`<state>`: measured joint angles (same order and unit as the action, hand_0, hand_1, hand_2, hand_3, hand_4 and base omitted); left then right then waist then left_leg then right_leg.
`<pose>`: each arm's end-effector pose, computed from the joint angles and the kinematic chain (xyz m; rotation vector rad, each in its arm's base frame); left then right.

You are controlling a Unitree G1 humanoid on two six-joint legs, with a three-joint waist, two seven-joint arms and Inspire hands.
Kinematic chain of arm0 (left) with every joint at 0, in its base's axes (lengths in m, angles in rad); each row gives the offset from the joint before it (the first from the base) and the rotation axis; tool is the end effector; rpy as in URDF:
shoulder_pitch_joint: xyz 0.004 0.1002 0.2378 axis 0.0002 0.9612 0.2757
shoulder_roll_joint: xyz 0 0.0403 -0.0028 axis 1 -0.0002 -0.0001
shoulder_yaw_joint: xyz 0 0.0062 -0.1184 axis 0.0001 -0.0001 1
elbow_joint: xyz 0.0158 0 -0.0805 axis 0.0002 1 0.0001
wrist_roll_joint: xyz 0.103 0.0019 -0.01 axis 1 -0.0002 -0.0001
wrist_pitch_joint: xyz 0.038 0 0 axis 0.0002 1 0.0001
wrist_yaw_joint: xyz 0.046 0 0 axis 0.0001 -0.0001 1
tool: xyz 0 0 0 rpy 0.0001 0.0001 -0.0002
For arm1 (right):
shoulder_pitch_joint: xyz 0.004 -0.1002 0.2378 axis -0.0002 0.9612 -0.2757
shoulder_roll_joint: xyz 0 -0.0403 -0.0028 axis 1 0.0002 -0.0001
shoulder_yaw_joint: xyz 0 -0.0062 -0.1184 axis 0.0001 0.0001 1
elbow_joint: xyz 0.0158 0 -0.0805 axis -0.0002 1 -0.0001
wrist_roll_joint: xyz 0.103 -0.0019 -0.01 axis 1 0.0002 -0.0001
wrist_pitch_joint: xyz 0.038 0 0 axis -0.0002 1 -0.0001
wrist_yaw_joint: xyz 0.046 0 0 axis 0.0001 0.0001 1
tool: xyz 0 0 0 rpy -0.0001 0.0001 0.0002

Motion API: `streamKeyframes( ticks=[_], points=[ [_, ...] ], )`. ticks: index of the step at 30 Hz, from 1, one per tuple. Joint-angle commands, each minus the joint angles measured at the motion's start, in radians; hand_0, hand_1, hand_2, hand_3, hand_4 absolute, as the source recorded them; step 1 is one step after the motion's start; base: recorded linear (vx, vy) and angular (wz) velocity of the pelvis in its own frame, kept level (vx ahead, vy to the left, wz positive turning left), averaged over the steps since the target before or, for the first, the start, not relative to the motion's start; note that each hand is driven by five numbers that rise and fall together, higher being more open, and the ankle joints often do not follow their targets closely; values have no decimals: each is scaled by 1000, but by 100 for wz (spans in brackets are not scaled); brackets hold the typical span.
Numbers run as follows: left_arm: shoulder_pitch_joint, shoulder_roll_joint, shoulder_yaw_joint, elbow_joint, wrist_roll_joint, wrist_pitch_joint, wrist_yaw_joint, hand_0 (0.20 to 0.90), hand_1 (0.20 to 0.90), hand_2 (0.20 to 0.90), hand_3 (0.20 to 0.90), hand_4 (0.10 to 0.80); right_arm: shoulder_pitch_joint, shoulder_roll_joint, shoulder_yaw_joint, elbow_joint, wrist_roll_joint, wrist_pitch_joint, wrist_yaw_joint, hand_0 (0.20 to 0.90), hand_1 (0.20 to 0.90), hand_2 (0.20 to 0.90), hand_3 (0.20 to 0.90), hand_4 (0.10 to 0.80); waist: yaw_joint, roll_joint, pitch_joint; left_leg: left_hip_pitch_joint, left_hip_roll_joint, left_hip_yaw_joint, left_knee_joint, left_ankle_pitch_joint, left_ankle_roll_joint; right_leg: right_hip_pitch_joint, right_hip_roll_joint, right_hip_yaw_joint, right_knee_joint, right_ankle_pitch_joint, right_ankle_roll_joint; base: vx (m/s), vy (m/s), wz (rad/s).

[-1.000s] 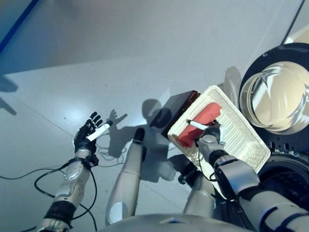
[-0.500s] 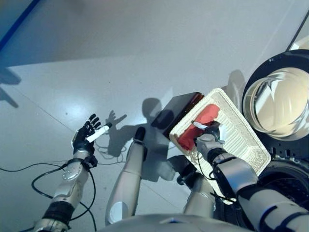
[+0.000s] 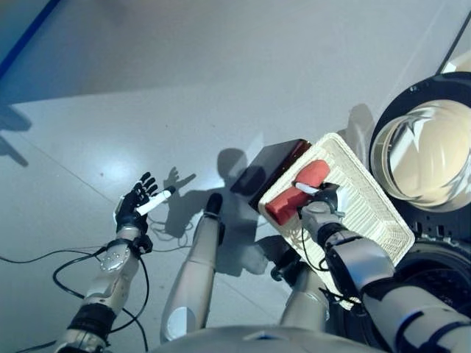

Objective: Pick up the clothes and place them into the washing machine

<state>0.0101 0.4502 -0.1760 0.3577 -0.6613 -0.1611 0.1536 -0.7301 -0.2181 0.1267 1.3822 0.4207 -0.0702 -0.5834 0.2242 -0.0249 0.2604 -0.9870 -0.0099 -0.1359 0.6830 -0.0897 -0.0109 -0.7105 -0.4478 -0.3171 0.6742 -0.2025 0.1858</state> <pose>0.1883 0.2392 -0.0171 -0.1533 0.2573 0.2101 0.3016 -0.1913 -0.0134 -0.1203 0.5793 -0.6794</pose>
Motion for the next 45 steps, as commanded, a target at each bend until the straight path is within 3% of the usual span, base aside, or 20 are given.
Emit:
streamKeyframes(
  ticks=[1,7,11,14,18,22,29,31,32,37,45],
  points=[
    [-35,71,40,-64,13,-106,6,900,900,900,900,800,35,68,-96,-133,132,-104,135,200,200,200,200,300,18,13,80,1,34,38,75,-90,-36,21,-21,90,-12,107,33,-48,60,-32],
    [-6,43,77,-39,-8,-127,-1,900,900,900,900,800,166,-68,-267,-258,339,-245,159,200,200,200,200,300,-73,16,74,6,62,65,79,-91,-37,-31,-10,136,-9,102,24,-47,47,-23],
    [6,31,80,-31,-27,-133,-17,900,900,900,900,800,210,-104,-362,-292,465,-312,189,200,200,200,200,300,-103,18,66,5,74,73,79,-90,-39,-57,-8,159,-4,95,20,-32,15,-26],
    [29,10,80,-14,-55,-125,-37,900,900,900,900,800,253,-128,-494,-346,669,-408,242,200,200,200,200,300,-142,35,61,10,91,88,84,-90,-45,-94,-3,197,15,80,11,-32,21,-26],
    [45,-3,81,-2,-78,-117,-48,900,900,900,900,800,253,-139,-602,-350,832,-461,276,200,200,200,200,300,-160,55,55,14,101,100,87,-91,-51,-116,-1,219,32,67,7,-19,8,-21],
    [68,-14,66,6,-110,-102,-67,900,900,900,900,800,226,-211,-745,-296,1013,-516,294,200,200,200,200,300,-177,89,45,19,108,113,89,-95,-55,-142,0,249,55,50,2,-15,24,-21],
    [99,-17,3,2,-134,-92,-92,900,900,900,900,800,159,-381,-823,-219,1067,-565,220,200,200,200,200,300,-197,148,34,31,122,142,79,-93,-63,-182,10,303,71,40,-3,-18,35,-18],
    [106,-14,-11,-2,-135,-87,-99,900,900,900,900,800,155,-429,-839,-189,1067,-562,197,200,200,200,200,300,-202,166,32,34,125,153,68,-66,-60,-195,7,313,71,58,-11,-53,56,-9],
    [107,-11,-18,-1,-134,-85,-103,900,900,900,900,800,150,-458,-843,-173,1062,-558,186,200,200,200,200,300,-204,172,20,46,126,150,70,-89,-66,-190,7,324,82,34,-6,-14,55,-10],
    [123,-1,-26,-18,-134,-89,-117,900,900,900,900,800,119,-603,-836,-89,1024,-526,134,200,200,200,200,300,-208,206,6,59,132,169,63,-70,-65,-209,11,349,95,46,-15,-13,31,-13],
    [159,30,-14,-61,-132,-86,-131,900,900,900,900,800,118,-822,-845,7,1004,-501,93,200,200,200,200,300,-214,209,-16,72,150,175,68,-83,-70,-226,24,366,118,27,-17,12,-23,-13]
  ],
)
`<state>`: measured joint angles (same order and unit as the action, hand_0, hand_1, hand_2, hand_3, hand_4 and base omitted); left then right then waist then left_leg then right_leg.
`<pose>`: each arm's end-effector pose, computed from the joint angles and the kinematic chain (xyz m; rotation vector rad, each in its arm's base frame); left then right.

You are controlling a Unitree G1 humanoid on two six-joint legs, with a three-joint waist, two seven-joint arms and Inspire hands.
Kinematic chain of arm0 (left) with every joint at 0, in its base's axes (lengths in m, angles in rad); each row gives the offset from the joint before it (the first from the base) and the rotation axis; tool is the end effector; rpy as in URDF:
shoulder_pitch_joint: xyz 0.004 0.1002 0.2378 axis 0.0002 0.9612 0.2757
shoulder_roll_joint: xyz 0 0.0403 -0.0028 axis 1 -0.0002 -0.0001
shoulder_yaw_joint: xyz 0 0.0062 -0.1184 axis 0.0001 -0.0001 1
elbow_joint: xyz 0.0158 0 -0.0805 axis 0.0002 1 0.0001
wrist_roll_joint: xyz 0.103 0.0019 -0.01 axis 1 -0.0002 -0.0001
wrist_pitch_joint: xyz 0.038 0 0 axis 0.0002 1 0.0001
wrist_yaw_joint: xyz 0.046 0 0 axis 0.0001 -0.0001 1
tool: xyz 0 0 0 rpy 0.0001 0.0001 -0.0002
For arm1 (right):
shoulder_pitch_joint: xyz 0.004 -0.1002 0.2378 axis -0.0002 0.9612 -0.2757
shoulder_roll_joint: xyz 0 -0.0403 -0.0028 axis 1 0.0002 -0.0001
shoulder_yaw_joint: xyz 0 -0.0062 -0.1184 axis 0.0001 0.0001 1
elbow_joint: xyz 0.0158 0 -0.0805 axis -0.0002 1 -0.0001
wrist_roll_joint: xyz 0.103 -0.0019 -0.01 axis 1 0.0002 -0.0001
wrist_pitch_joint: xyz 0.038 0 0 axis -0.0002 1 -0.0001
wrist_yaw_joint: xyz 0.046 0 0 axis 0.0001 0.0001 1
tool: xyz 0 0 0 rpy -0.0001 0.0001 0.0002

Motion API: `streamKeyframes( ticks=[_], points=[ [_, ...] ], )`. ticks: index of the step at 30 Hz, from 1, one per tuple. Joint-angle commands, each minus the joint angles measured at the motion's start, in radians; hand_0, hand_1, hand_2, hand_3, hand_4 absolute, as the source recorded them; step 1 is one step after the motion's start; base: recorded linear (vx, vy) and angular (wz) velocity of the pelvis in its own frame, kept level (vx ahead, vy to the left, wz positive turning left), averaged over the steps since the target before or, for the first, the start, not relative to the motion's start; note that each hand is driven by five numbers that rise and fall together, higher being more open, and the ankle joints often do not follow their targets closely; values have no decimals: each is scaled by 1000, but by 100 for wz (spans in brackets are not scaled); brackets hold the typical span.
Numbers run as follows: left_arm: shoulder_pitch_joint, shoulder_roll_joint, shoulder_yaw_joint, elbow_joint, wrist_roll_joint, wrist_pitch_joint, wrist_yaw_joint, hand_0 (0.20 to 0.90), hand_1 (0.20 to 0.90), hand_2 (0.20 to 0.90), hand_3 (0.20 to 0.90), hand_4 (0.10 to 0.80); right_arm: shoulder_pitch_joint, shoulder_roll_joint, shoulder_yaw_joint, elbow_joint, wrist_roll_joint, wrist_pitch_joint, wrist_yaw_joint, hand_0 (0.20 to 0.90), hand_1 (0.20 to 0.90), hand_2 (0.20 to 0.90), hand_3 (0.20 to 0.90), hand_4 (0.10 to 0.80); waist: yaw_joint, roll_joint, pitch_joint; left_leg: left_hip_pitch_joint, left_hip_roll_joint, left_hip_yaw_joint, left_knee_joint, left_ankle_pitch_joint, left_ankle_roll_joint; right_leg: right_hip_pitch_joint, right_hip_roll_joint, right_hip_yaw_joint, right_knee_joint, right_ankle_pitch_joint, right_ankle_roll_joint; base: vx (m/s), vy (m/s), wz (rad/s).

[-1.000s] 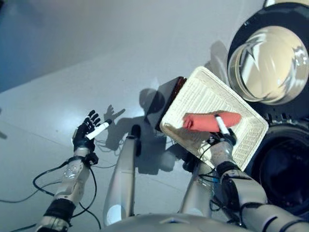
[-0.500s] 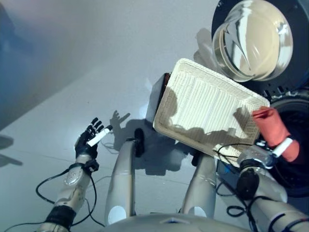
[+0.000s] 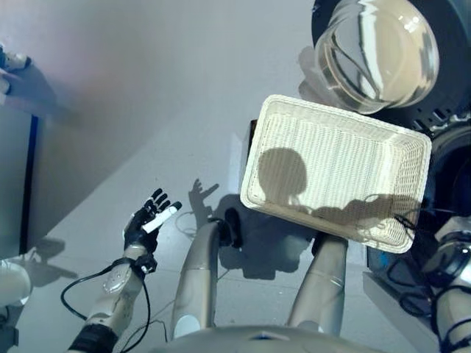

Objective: Pick up the clothes and place them into the washing machine

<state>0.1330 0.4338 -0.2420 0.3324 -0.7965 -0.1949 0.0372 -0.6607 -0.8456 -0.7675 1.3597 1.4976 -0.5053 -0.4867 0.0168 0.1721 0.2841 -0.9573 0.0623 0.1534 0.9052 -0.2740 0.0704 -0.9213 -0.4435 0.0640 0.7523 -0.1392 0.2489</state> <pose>0.1523 0.2288 -0.0385 -0.3110 0.3440 0.1187 0.2027 -0.4396 0.0965 1.4592 -0.5166 -1.7233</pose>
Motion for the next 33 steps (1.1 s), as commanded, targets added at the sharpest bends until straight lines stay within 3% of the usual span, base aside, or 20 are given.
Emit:
streamKeyframes(
  ticks=[1,5,6,11,12,13,14,19,20,21,33],
  points=[
    [36,47,52,-37,3,-52,-15,900,900,900,900,800,47,-199,50,34,-73,-64,-3,200,200,200,200,300,-4,13,-47,48,77,-120,-151,83,-156,-10,22,-11,45,-53,-76,18,-32,-5],
    [55,50,59,-39,-7,-46,-9,900,900,900,900,800,69,-259,22,75,-63,-71,-41,200,200,200,200,300,-17,12,-46,35,86,-111,-148,94,-151,-35,30,-10,49,-39,-81,15,-17,-3],
    [57,49,62,-38,-8,-45,-8,900,900,900,900,800,74,-265,16,86,-61,-75,-50,200,200,200,200,300,-17,11,-54,41,86,-116,-141,69,-155,-31,32,-4,60,-62,-76,121,-9,-6],
    [65,63,61,-45,-18,-44,3,900,900,900,900,800,66,-264,15,112,-47,-88,-98,200,200,200,200,300,-16,7,-67,28,90,-113,-134,68,-153,-47,36,-2,60,-55,-77,37,-1,-5],
    [67,65,62,-46,-21,-44,4,900,900,900,900,800,62,-259,21,111,-45,-87,-99,378,378,378,378,427,-15,8,-70,28,91,-114,-132,58,-155,-49,37,1,64,-63,-75,0,0,0],
    [68,65,63,-47,-23,-44,5,900,900,900,900,800,59,-257,23,110,-46,-87,-99,669,669,669,669,635,-15,8,-69,24,91,-112,-135,67,-153,-51,37,0,60,-55,-77,37,8,-1],
    [68,67,63,-49,-24,-45,6,900,900,900,900,800,52,-252,34,105,-47,-84,-97,900,900,900,900,800,-12,7,-73,24,90,-113,-133,59,-155,-51,37,1,63,-62,-76,0,0,0],
    [67,63,74,-42,-39,-53,14,900,900,900,900,800,26,-209,74,84,-55,-86,-81,900,900,900,900,800,-9,6,-75,15,89,-115,-136,64,-155,-52,39,-3,59,-58,-77,-7,-4,0],
    [66,62,74,-41,-42,-55,16,900,900,900,900,800,25,-198,78,81,-55,-89,-80,900,900,900,900,800,-10,6,-69,7,90,-111,-145,91,-150,-56,37,-11,47,-33,-82,0,0,0],
    [64,61,76,-39,-45,-55,17,900,900,900,900,800,22,-188,81,80,-56,-90,-80,900,900,900,900,800,-8,4,-76,15,88,-118,-145,72,-155,-44,39,-9,49,-51,-77,0,0,0],
    [36,58,79,-23,-51,-62,-2,900,900,900,900,800,-8,-2,154,-11,-72,-68,17,900,900,900,900,800,8,-39,-76,94,63,-119,-326,176,-151,110,48,-85,-162,62,-63,4,-6,2]
  ],
)
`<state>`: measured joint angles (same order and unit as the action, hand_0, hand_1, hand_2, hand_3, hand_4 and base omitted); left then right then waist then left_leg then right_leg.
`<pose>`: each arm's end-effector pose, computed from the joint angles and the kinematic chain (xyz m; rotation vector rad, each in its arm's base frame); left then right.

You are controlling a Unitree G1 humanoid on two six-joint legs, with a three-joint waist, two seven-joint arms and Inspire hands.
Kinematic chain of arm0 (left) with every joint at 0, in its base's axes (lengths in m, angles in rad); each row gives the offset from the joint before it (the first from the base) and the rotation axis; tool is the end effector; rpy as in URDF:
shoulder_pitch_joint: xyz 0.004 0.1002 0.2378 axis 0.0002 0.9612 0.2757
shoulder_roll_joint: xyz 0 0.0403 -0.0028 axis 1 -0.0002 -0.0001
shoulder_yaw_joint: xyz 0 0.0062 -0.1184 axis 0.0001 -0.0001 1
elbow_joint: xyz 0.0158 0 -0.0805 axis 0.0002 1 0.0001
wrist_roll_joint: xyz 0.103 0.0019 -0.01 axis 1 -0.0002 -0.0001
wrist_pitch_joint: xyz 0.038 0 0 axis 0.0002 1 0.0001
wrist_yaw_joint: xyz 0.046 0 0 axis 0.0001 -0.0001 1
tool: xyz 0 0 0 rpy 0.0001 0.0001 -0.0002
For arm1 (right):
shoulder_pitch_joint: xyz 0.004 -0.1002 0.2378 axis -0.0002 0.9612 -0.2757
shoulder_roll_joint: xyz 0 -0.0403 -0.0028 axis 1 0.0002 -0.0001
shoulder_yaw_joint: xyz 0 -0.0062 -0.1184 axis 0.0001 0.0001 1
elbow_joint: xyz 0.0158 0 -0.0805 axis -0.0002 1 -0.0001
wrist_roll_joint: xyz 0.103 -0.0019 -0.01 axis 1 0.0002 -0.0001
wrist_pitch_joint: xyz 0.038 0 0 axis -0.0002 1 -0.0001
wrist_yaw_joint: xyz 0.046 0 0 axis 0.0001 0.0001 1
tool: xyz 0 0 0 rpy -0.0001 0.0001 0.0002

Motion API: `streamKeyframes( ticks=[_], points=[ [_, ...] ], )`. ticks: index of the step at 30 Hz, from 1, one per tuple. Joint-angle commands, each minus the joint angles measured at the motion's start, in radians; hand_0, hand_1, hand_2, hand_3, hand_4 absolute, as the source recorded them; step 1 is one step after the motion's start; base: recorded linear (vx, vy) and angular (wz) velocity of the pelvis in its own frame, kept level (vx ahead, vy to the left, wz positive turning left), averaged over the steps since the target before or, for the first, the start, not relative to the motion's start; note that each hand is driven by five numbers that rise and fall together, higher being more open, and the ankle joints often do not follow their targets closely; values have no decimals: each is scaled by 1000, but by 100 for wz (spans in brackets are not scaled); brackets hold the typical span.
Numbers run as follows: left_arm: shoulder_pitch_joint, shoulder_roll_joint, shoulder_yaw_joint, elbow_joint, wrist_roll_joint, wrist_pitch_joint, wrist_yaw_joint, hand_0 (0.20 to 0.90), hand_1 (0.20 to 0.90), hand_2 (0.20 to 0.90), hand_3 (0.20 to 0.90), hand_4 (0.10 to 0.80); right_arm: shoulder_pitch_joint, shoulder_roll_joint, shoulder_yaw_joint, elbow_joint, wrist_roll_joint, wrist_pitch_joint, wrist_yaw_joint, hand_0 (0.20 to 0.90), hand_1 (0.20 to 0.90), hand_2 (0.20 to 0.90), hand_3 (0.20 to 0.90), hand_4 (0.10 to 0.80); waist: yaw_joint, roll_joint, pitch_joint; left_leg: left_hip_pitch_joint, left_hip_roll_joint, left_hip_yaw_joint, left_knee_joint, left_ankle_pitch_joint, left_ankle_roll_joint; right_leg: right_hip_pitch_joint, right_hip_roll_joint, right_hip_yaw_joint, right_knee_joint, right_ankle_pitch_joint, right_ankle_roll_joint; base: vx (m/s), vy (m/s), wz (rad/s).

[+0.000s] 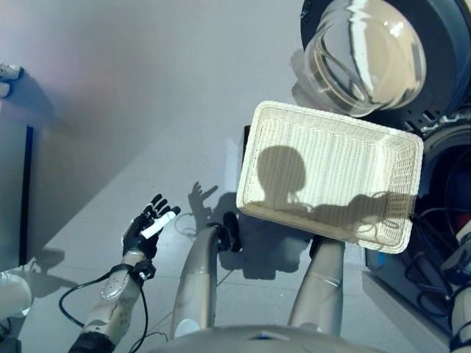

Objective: Pick up the clothes and place them into the washing machine

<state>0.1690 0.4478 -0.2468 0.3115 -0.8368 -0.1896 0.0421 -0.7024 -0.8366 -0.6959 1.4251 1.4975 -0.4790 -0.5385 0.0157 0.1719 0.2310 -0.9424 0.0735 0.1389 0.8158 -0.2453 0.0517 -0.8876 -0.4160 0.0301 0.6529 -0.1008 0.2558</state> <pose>0.1430 0.2314 -0.0400 -0.3388 0.3694 0.1373 0.2143 -0.4308 0.0922 1.4562 -0.3772 -1.7518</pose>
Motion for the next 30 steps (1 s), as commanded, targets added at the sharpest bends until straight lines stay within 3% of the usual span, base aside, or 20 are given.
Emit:
streamKeyframes(
  ticks=[1,5,13,23,25,26,30],
  points=[
    [-2,41,89,-1,-15,-71,-8,900,900,900,900,800,37,20,95,-97,-72,-93,90,900,900,900,900,800,11,-46,-24,95,48,-106,-256,156,-133,99,22,-56,-90,35,-69,38,-2,5],
    [-6,30,98,9,-13,-72,-14,900,900,900,900,800,58,106,94,-141,-59,-106,128,900,900,900,900,800,6,-69,-20,140,39,-109,-303,172,-133,164,23,-82,-156,64,-63,54,-27,1],
    [-8,-2,128,41,15,-72,-31,900,900,900,900,800,172,294,157,-146,-161,-26,180,900,900,900,900,800,3,-124,-35,302,35,-120,-470,227,-146,367,27,-160,-359,145,-44,97,-30,9],
    [-18,-62,154,137,95,-81,-41,900,900,900,900,800,362,483,387,-190,-469,102,243,900,900,900,900,800,-11,-184,-54,545,73,-101,-612,275,-165,602,64,-205,-555,220,-32,108,-28,-10],
    [-23,-74,163,157,109,-82,-46,900,900,900,900,800,390,509,456,-199,-564,132,256,900,900,900,900,800,-13,-193,-60,597,83,-91,-637,280,-169,638,77,-204,-590,232,-31,88,-39,-19],
    [-27,-88,167,173,128,-84,-53,900,900,900,900,800,424,535,547,-217,-696,165,276,900,900,900,900,800,-15,-204,-74,642,98,-77,-659,285,-173,665,95,-203,-617,244,-30,56,-37,-24],
    [-28,-112,186,203,162,-86,-64,900,900,900,900,800,499,561,669,-291,-854,192,317,900,900,900,900,800,-18,-216,-101,734,127,-42,-705,295,-184,720,122,-194,-655,250,-31,103,-38,-36]
  ],
)
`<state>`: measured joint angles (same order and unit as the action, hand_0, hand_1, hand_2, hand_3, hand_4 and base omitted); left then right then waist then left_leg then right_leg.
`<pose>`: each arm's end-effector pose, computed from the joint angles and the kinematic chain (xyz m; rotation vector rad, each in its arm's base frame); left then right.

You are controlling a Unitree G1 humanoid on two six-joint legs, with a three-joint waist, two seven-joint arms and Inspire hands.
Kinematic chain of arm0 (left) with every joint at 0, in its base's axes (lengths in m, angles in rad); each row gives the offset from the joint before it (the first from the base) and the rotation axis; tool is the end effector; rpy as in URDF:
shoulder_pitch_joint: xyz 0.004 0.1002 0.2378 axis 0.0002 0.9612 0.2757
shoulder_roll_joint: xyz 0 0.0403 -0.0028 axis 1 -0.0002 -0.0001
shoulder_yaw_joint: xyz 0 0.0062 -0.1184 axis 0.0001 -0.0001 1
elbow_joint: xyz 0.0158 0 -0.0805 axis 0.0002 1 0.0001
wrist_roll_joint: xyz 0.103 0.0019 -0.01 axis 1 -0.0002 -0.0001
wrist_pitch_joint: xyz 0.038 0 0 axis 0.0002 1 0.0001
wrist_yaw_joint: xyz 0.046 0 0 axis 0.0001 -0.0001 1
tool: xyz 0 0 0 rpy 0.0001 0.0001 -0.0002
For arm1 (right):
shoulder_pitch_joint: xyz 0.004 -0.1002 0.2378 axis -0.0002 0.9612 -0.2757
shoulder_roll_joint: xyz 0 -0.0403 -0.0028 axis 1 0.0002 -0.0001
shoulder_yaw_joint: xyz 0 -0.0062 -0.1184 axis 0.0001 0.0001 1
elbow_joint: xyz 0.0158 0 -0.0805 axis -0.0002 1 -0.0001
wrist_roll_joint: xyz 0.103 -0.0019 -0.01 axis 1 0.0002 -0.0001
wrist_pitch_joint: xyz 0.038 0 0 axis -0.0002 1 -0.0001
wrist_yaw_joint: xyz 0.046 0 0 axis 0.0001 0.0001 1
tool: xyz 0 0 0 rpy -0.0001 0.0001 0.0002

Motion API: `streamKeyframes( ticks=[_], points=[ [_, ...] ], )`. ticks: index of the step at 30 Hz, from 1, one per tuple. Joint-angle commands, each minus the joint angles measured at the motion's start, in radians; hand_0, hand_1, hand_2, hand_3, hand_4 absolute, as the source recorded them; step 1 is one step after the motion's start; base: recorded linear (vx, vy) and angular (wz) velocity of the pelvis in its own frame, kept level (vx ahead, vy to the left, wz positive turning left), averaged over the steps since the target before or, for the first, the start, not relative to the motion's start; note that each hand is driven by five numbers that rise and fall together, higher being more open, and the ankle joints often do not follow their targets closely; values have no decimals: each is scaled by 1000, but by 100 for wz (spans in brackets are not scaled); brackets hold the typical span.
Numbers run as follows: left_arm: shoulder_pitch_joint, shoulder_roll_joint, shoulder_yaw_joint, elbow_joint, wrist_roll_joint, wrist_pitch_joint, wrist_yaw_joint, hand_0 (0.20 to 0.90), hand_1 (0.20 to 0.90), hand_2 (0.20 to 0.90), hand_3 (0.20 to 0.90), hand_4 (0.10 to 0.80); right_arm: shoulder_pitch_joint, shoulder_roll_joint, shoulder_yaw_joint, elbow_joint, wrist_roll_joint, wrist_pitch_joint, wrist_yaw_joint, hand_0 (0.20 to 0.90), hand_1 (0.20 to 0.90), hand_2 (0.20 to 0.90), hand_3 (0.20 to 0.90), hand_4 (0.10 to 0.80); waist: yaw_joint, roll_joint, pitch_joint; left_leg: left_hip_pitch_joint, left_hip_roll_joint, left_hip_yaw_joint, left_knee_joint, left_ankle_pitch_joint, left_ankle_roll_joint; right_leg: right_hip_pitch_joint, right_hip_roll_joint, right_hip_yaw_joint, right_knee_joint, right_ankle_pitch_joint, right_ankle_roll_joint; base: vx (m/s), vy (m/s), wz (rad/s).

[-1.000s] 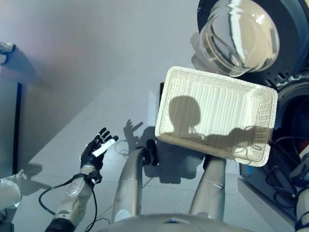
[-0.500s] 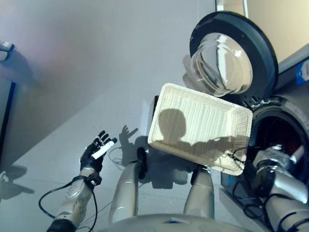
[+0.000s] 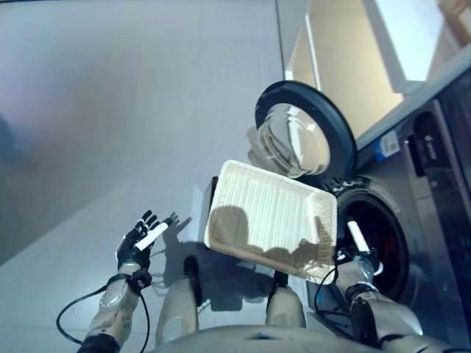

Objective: Pick up the clothes and place them into the washing machine

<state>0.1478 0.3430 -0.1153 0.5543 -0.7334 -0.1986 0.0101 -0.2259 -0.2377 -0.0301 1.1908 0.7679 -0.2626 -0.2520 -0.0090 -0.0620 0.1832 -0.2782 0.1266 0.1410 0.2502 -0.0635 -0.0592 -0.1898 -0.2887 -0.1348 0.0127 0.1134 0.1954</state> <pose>0.1281 0.2420 -0.0702 -0.3149 0.4755 0.2938 0.1713 -0.2386 -0.0944 0.3547 0.6542 -0.7776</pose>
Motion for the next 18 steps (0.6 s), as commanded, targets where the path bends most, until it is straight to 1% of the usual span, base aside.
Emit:
streamKeyframes(
  ticks=[1,2,5,8,10,12,15,18],
  points=[
    [-6,-15,57,-33,62,-75,-34,900,900,900,900,800,42,-36,24,-78,-154,-21,43,900,900,900,900,800,7,16,-59,89,77,-37,-148,116,-75,36,-2,-28,-19,36,30,81,-26,-45],
    [-6,-22,58,-24,75,-78,-37,900,900,900,900,800,70,-33,57,-111,-200,-17,57,900,900,900,900,800,6,15,-67,110,83,-30,-159,119,-77,49,3,-28,-21,32,30,70,-21,-37],
    [-1,-44,64,1,113,-76,-41,900,900,900,900,800,161,-38,97,-198,-317,-5,73,900,900,900,900,800,-4,17,-98,181,94,-18,-203,132,-82,98,17,-28,-19,13,28,96,-17,-24],
    [2,-57,56,8,125,-78,-37,900,900,900,900,800,191,-21,83,-198,-316,-8,71,900,900,900,900,800,-11,22,-115,220,98,-8,-241,146,-86,124,26,-33,-20,1,28,86,2,-8],
    [0,-70,44,16,139,-75,-31,900,900,900,900,800,203,-7,90,-174,-357,0,52,900,900,900,900,800,-15,28,-134,247,101,-3,-274,159,-89,146,32,-38,-22,-9,27,75,2,-4],
    [2,-81,42,15,137,-74,-29,900,900,900,900,800,211,8,89,-161,-359,4,49,900,900,900,900,800,-18,33,-147,267,103,1,-292,165,-91,163,36,-45,-24,-18,27,68,13,1],
    [3,-96,38,23,128,-72,-26,900,900,900,900,800,216,33,82,-153,-314,-4,50,900,900,900,900,800,-21,38,-155,285,107,0,-287,160,-88,184,40,-45,-23,-25,25,38,2,10],
    [9,-98,35,16,124,-69,-27,900,900,900,900,800,212,32,100,-158,-324,-4,48,900,900,900,900,800,-17,39,-159,293,104,-1,-278,154,-86,197,40,-45,-23,-26,24,0,0,0]
  ],
)
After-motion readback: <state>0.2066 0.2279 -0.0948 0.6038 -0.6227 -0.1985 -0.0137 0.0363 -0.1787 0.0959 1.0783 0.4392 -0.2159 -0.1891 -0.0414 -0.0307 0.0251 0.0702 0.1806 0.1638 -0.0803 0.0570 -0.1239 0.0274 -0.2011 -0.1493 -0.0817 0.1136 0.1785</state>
